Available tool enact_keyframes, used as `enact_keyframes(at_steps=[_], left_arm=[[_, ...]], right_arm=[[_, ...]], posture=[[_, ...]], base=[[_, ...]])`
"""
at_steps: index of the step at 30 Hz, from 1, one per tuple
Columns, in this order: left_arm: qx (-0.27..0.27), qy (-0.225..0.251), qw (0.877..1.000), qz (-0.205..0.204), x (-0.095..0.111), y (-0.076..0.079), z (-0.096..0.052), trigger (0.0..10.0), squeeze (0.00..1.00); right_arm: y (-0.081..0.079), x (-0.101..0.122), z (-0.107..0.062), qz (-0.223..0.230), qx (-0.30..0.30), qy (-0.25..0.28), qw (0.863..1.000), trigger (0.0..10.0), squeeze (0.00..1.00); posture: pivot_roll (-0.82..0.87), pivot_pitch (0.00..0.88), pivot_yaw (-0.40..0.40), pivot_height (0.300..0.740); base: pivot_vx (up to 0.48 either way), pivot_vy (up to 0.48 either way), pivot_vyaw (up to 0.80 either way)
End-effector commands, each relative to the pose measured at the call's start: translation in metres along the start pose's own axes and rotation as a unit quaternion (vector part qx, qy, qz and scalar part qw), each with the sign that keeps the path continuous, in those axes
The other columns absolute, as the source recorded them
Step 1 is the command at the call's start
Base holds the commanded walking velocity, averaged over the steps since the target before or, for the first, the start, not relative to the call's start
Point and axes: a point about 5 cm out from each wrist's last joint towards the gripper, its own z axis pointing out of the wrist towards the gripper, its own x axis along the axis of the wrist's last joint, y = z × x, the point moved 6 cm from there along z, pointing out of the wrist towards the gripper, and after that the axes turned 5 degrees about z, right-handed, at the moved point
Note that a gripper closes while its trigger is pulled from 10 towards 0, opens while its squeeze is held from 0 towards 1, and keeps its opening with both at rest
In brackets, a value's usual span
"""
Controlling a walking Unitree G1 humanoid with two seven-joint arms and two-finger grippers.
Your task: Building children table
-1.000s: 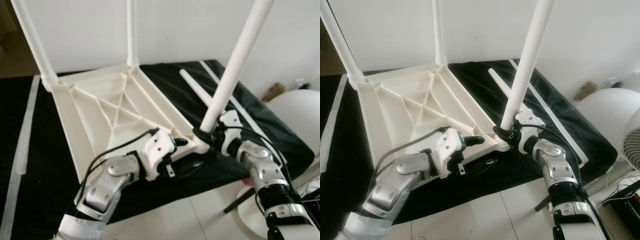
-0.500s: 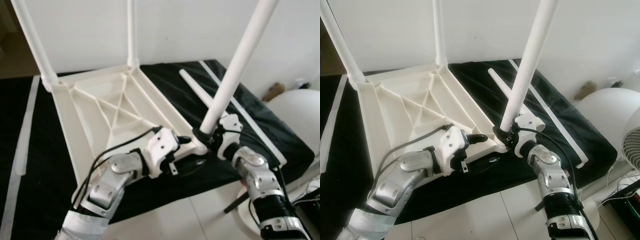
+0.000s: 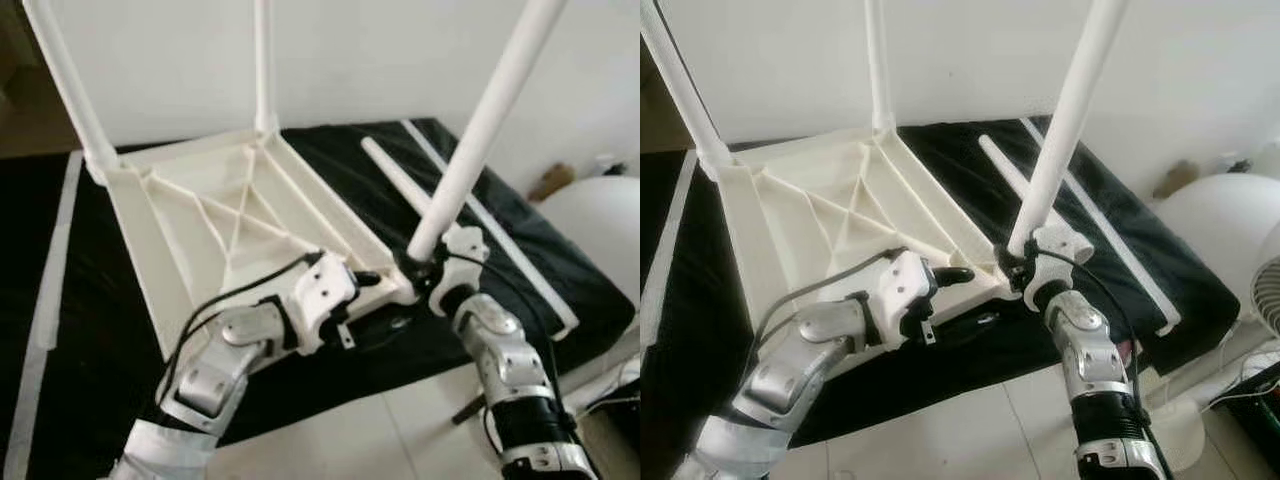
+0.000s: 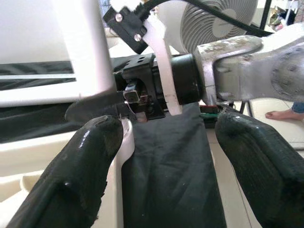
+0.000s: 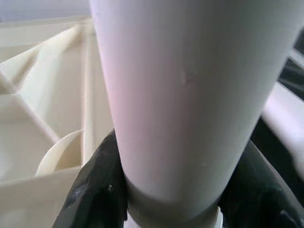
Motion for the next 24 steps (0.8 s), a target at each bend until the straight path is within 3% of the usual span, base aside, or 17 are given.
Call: enact_keyframes(at_steps=[1, 3, 9, 12, 18, 19, 20, 24], left_arm=[[0.032, -0.01, 0.999, 0.009, -0.003, -0.005, -0.001, 10.0, 0.0], [0.047, -0.013, 0.999, 0.011, -0.003, -0.01, -0.001, 10.0, 0.0], [0.058, -0.012, 0.998, 0.012, -0.002, -0.016, -0.001, 10.0, 0.0], [0.07, -0.01, 0.997, 0.024, -0.002, -0.017, 0.0, 10.0, 0.0], [0.074, -0.003, 0.997, 0.029, 0.0, -0.018, 0.0, 10.0, 0.0], [0.076, -0.007, 0.996, 0.034, -0.002, -0.019, 0.0, 10.0, 0.0], [0.078, -0.01, 0.996, 0.038, -0.003, -0.02, 0.0, 10.0, 0.0], [0.073, 0.003, 0.997, 0.034, 0.002, -0.02, 0.001, 10.0, 0.0]], right_arm=[[0.023, -0.022, -0.012, 0.028, -0.093, -0.031, 0.995, 10.0, 0.0], [0.02, -0.028, -0.019, 0.038, -0.151, -0.032, 0.987, 10.0, 0.0], [0.011, -0.028, -0.02, 0.064, -0.213, -0.023, 0.975, 10.0, 0.0], [0.001, -0.024, -0.017, 0.076, -0.199, -0.019, 0.977, 10.0, 0.0], [0.009, -0.017, -0.022, 0.061, -0.209, -0.01, 0.976, 10.0, 0.0], [0.011, -0.015, -0.024, 0.055, -0.216, -0.008, 0.975, 10.0, 0.74], [0.012, -0.014, -0.025, 0.051, -0.221, -0.007, 0.974, 10.0, 1.0], [0.01, -0.012, -0.027, 0.038, -0.199, -0.004, 0.979, 10.0, 1.0]], posture=[[-0.07, 0.069, -0.02, 0.74], [-0.06, 0.064, -0.022, 0.74], [-0.06, 0.06, -0.025, 0.74], [-0.06, 0.049, -0.024, 0.74], [-0.07, 0.047, -0.031, 0.74], [-0.08, 0.049, -0.027, 0.74], [-0.08, 0.049, -0.027, 0.74], [-0.08, 0.044, -0.025, 0.74]], base=[[0.0, 0.0, 0.0], [0.0, 0.0, 0.0], [0.0, 0.0, 0.0], [0.0, 0.0, 0.0], [0.0, 0.0, 0.0], [0.0, 0.0, 0.0], [0.0, 0.0, 0.0], [0.0, 0.0, 0.0]])
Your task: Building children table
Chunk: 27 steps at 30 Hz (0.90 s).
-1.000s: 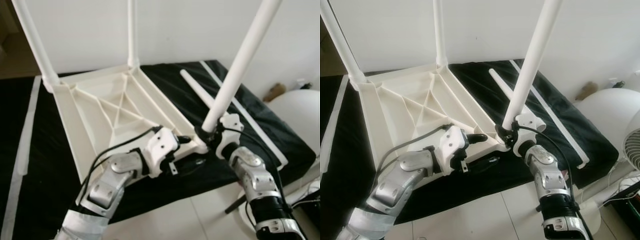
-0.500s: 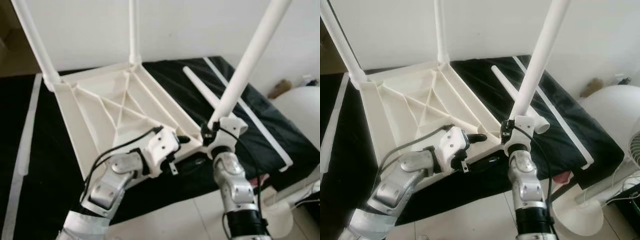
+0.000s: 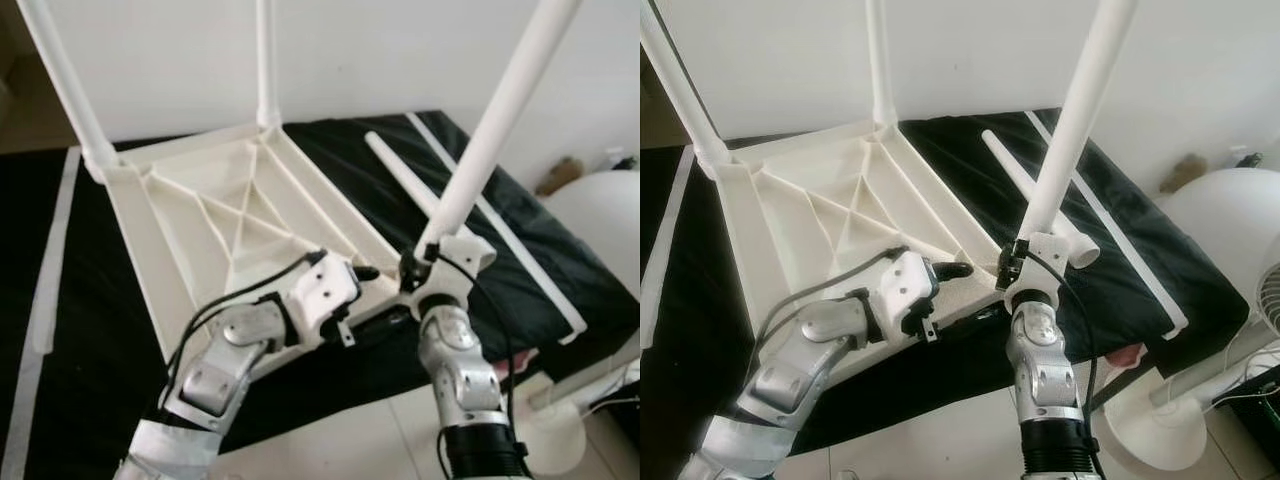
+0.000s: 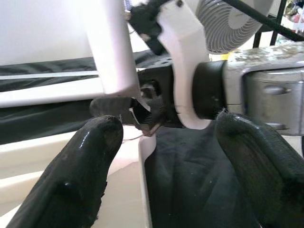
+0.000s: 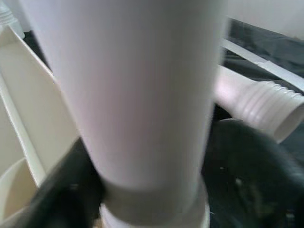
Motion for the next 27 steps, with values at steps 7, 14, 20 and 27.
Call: enact_keyframes(at_steps=[7, 14, 20, 27], left_arm=[[0.047, 0.004, 0.999, -0.001, 0.002, -0.01, 0.001, 10.0, 0.0], [0.044, 0.005, 0.999, 0.006, 0.002, -0.011, 0.0, 10.0, 0.0], [0.04, 0.008, 0.999, 0.007, 0.002, -0.009, 0.002, 10.0, 0.0], [0.035, 0.009, 0.999, 0.009, 0.002, -0.008, 0.002, 10.0, 0.0]], right_arm=[[0.01, -0.012, -0.004, -0.024, 0.028, -0.017, 0.999, 10.0, 1.0], [0.009, -0.008, 0.0, -0.05, 0.1, -0.017, 0.994, 10.0, 0.0], [0.006, -0.002, 0.009, -0.095, 0.191, -0.014, 0.977, 10.0, 0.0], [-0.006, -0.003, 0.013, -0.127, 0.276, -0.026, 0.952, 10.0, 0.0]], posture=[[-0.07, 0.037, -0.016, 0.74], [-0.07, 0.028, -0.015, 0.74], [-0.07, 0.018, -0.016, 0.74], [-0.07, 0.003, -0.017, 0.74]], base=[[0.0, 0.0, 0.0], [0.0, 0.0, 0.0], [0.0, 0.0, 0.0], [0.0, 0.0, 0.0]])
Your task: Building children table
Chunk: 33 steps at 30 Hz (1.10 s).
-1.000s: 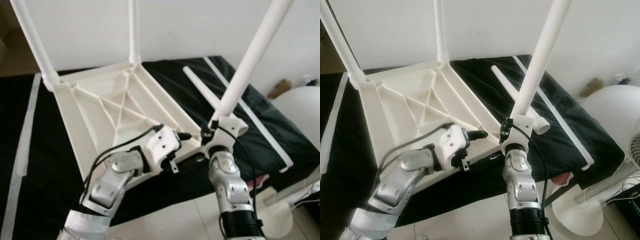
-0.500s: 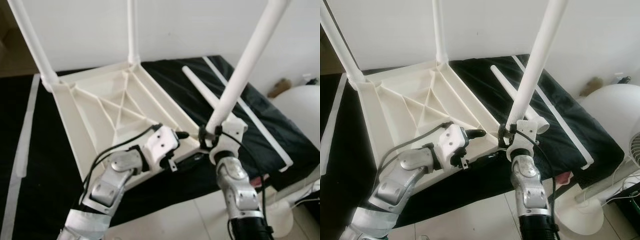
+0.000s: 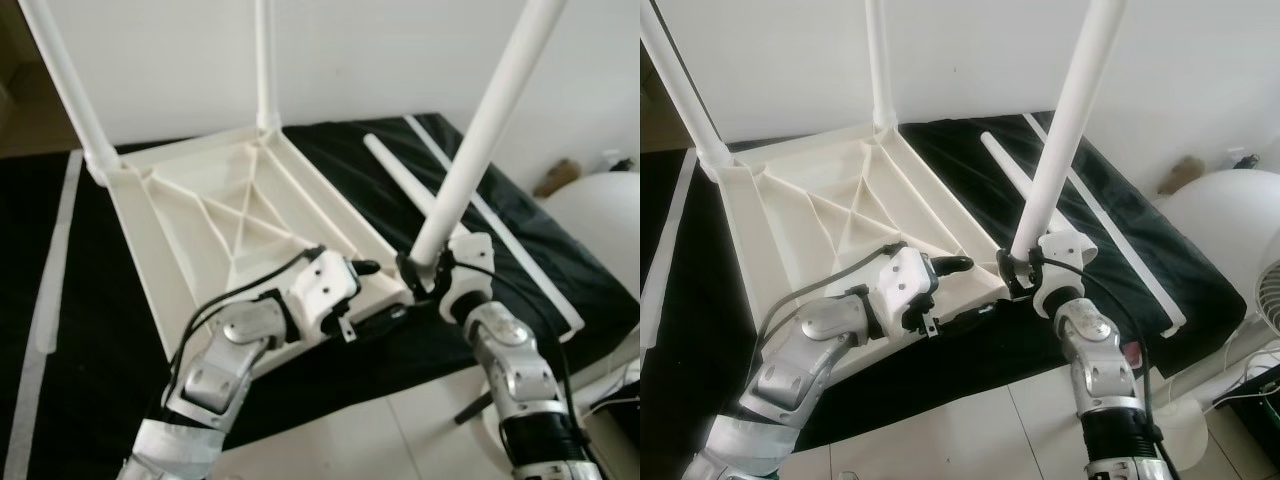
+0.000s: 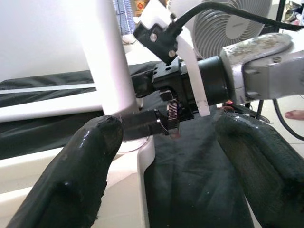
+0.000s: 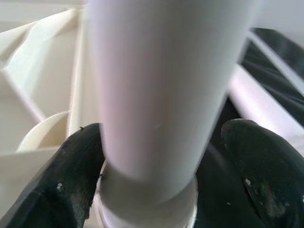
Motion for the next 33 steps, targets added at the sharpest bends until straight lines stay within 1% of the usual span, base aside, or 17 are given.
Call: enact_keyframes(at_steps=[1, 3, 11, 12, 13, 14, 17, 21, 26, 29, 30, 31, 32, 33], left_arm=[[0.026, -0.006, 1.0, 0.004, -0.003, -0.004, 0.0, 10.0, 0.0], [0.024, -0.004, 1.0, 0.005, -0.002, -0.004, 0.0, 10.0, 0.0], [0.025, -0.003, 1.0, 0.007, -0.002, -0.005, 0.0, 10.0, 0.0], [0.025, -0.003, 1.0, 0.007, -0.002, -0.005, 0.0, 10.0, 0.0], [0.025, -0.003, 1.0, 0.007, -0.002, -0.005, -0.001, 10.0, 0.0], [0.025, -0.003, 1.0, 0.007, -0.002, -0.005, -0.001, 10.0, 0.0], [0.025, -0.003, 1.0, 0.007, -0.001, -0.005, -0.001, 10.0, 0.0], [0.026, -0.003, 1.0, 0.007, -0.001, -0.005, -0.001, 10.0, 0.0], [0.026, -0.003, 1.0, 0.007, -0.002, -0.006, -0.001, 10.0, 0.0], [0.026, -0.005, 1.0, 0.007, -0.003, -0.006, -0.001, 10.0, 0.0], [0.026, -0.006, 1.0, 0.007, -0.004, -0.006, -0.002, 10.0, 0.0], [0.027, -0.008, 1.0, 0.007, -0.004, -0.006, -0.002, 10.0, 0.0], [0.032, -0.012, 0.999, 0.008, -0.006, -0.008, -0.002, 10.0, 0.0], [0.032, -0.012, 0.999, 0.008, -0.006, -0.008, -0.002, 10.0, 0.0]], right_arm=[[-0.009, -0.002, 0.004, -0.016, 0.05, -0.01, 0.999, 10.0, 0.0], [-0.015, -0.003, 0.007, -0.029, 0.087, -0.018, 0.996, 10.0, 0.0], [-0.017, -0.004, 0.012, -0.048, 0.132, -0.024, 0.99, 10.0, 0.0], [-0.016, -0.004, 0.013, -0.05, 0.133, -0.024, 0.99, 7.8, 0.0], [-0.016, -0.003, 0.013, -0.051, 0.133, -0.024, 0.99, 7.8, 0.0], [-0.015, -0.003, 0.014, -0.049, 0.135, -0.023, 0.989, 0.0, 0.0], [-0.012, -0.004, 0.014, -0.047, 0.134, -0.025, 0.99, 0.0, 0.0], [-0.005, -0.009, 0.011, -0.038, 0.121, -0.034, 0.991, 0.0, 0.0], [-0.002, -0.012, 0.01, -0.026, 0.112, -0.037, 0.993, 0.0, 0.0], [0.002, -0.014, 0.011, -0.022, 0.095, -0.042, 0.994, 0.0, 0.0], [0.005, -0.015, 0.011, -0.019, 0.084, -0.042, 0.995, 1.3, 0.0], [0.006, -0.015, 0.011, -0.016, 0.075, -0.041, 0.996, 8.7, 0.0], [0.007, -0.015, 0.011, -0.009, 0.063, -0.04, 0.997, 10.0, 0.0], [0.007, -0.015, 0.011, -0.009, 0.063, -0.04, 0.997, 10.0, 0.0]], posture=[[-0.06, 0.001, -0.016, 0.74], [-0.06, 0.0, -0.017, 0.74], [-0.05, 0.0, -0.02, 0.74], [-0.05, 0.0, -0.021, 0.74], [-0.05, 0.0, -0.021, 0.74], [-0.05, 0.0, -0.021, 0.74], [-0.05, 0.0, -0.021, 0.74], [-0.05, 0.001, -0.02, 0.74], [-0.05, 0.0, -0.018, 0.74], [-0.05, 0.004, -0.018, 0.74], [-0.05, 0.005, -0.017, 0.74], [-0.05, 0.005, -0.018, 0.74], [-0.05, 0.009, -0.019, 0.74], [-0.05, 0.009, -0.019, 0.74]], base=[[0.0, 0.0, 0.0], [0.0, 0.0, 0.0], [0.0, 0.0, 0.0], [0.0, 0.0, 0.0], [0.0, 0.0, 0.0], [0.0, 0.0, 0.0], [0.0, 0.0, 0.0], [0.0, 0.0, 0.0], [0.0, 0.0, 0.0], [0.0, 0.0, 0.0], [0.0, 0.0, 0.0], [0.0, 0.0, 0.0], [0.0, 0.0, 0.0], [0.0, 0.0, 0.0]])
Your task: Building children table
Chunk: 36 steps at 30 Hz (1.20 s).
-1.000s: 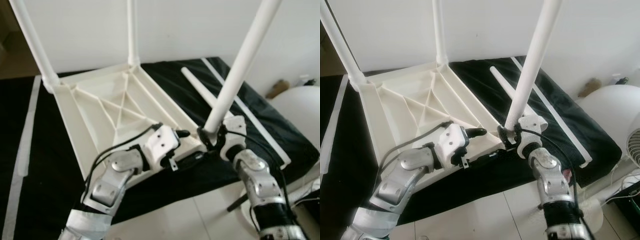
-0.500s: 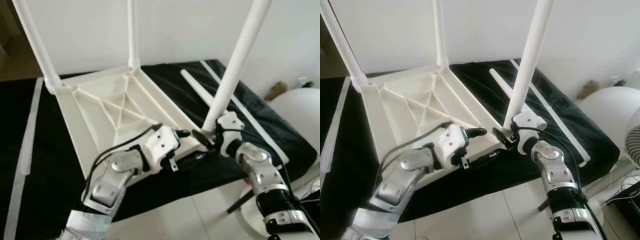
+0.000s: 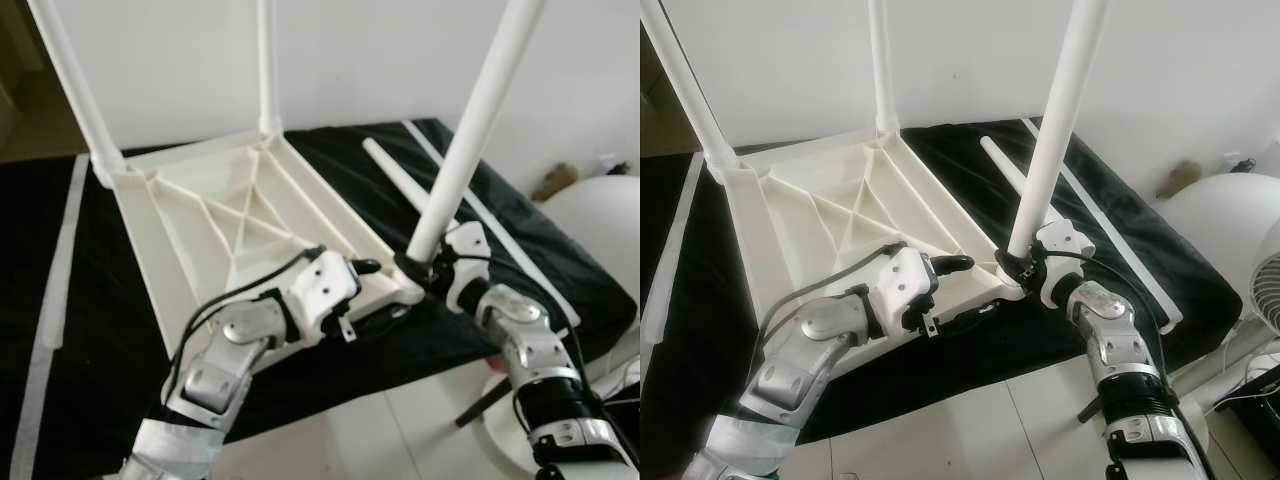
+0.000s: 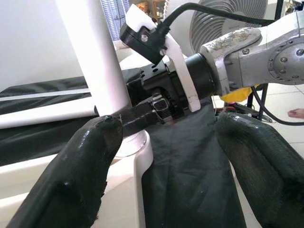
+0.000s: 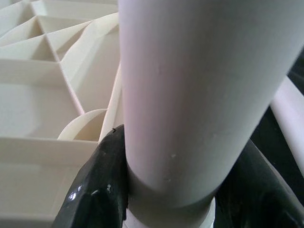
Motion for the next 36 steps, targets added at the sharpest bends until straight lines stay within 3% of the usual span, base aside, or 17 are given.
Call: enact_keyframes(at_steps=[1, 5, 11, 12, 15, 17, 19, 23, 26, 27, 28, 29, 31, 36], left_arm=[[0.031, -0.013, 0.999, 0.003, -0.006, -0.007, -0.002, 10.0, 0.0], [0.041, -0.018, 0.999, 0.003, -0.009, -0.01, -0.003, 10.0, 0.0], [0.064, -0.028, 0.998, -0.004, -0.015, -0.016, -0.009, 10.0, 0.0], [0.082, -0.036, 0.996, -0.011, -0.02, -0.02, -0.01, 10.0, 0.0], [0.089, -0.042, 0.995, -0.017, -0.023, -0.021, -0.012, 10.0, 0.0], [0.091, -0.044, 0.995, -0.014, -0.025, -0.02, -0.016, 10.0, 0.0], [0.091, -0.044, 0.995, -0.014, -0.025, -0.02, -0.016, 10.0, 0.0], [0.101, -0.047, 0.994, -0.009, -0.025, -0.025, -0.024, 10.0, 0.0], [0.104, -0.047, 0.993, -0.007, -0.024, -0.026, -0.026, 10.0, 0.0], [0.102, -0.045, 0.994, -0.01, -0.023, -0.026, -0.026, 10.0, 0.0], [0.102, -0.045, 0.994, -0.01, -0.023, -0.026, -0.026, 10.0, 0.0], [0.099, -0.043, 0.994, -0.012, -0.022, -0.025, -0.026, 10.0, 0.0], [0.091, -0.042, 0.995, -0.01, -0.022, -0.024, -0.026, 10.0, 0.0], [0.08, -0.04, 0.996, -0.009, -0.021, -0.022, -0.029, 10.0, 0.0]], right_arm=[[0.004, -0.014, -0.004, 0.004, -0.016, -0.026, 1.0, 10.0, 0.0], [0.003, -0.013, -0.004, 0.017, -0.046, -0.02, 0.999, 10.0, 0.0], [0.01, -0.011, -0.005, 0.063, -0.137, -0.011, 0.988, 10.0, 0.0], [0.012, -0.012, -0.006, 0.084, -0.175, -0.008, 0.981, 10.0, 0.0], [0.01, -0.013, -0.007, 0.097, -0.198, -0.005, 0.975, 10.0, 0.0], [0.006, -0.019, -0.009, 0.118, -0.238, -0.011, 0.964, 10.0, 0.0], [0.006, -0.019, -0.009, 0.118, -0.238, -0.011, 0.964, 10.0, 0.0], [-0.005, -0.021, -0.007, 0.18, -0.293, -0.007, 0.939, 10.0, 0.0], [-0.008, -0.019, -0.006, 0.192, -0.305, -0.004, 0.933, 10.0, 0.0], [-0.009, -0.014, -0.005, 0.181, -0.303, 0.003, 0.936, 10.0, 0.91], [-0.009, -0.014, -0.005, 0.181, -0.303, 0.003, 0.936, 10.0, 0.91], [-0.01, -0.008, -0.003, 0.169, -0.301, 0.009, 0.938, 10.0, 1.0], [-0.012, 0.0, -0.003, 0.155, -0.291, 0.024, 0.944, 10.0, 1.0], [-0.008, 0.006, -0.009, 0.153, -0.293, 0.041, 0.943, 10.0, 1.0]], posture=[[-0.05, 0.009, -0.019, 0.74], [-0.05, 0.014, -0.021, 0.74], [-0.05, 0.024, -0.024, 0.74], [-0.04, 0.027, -0.024, 0.74], [-0.04, 0.029, -0.025, 0.74], [-0.04, 0.031, -0.026, 0.74], [-0.04, 0.031, -0.026, 0.74], [-0.02, 0.037, -0.032, 0.74], [-0.02, 0.037, -0.032, 0.74], [-0.02, 0.038, -0.027, 0.74], [-0.02, 0.038, -0.027, 0.74], [-0.02, 0.039, -0.028, 0.74], [-0.02, 0.038, -0.027, 0.74], [-0.02, 0.04, -0.027, 0.74]], base=[[0.0, 0.0, 0.0], [0.0, 0.0, 0.0], [0.0, 0.0, 0.0], [0.0, 0.0, 0.0], [0.0, 0.0, 0.0], [0.0, 0.0, 0.0], [0.0, 0.0, 0.0], [0.0, 0.0, 0.0], [0.0, 0.0, 0.0], [0.0, 0.0, 0.0], [0.0, 0.0, 0.0], [0.0, 0.0, 0.0], [0.0, 0.0, 0.0], [0.0, 0.0, 0.0]])
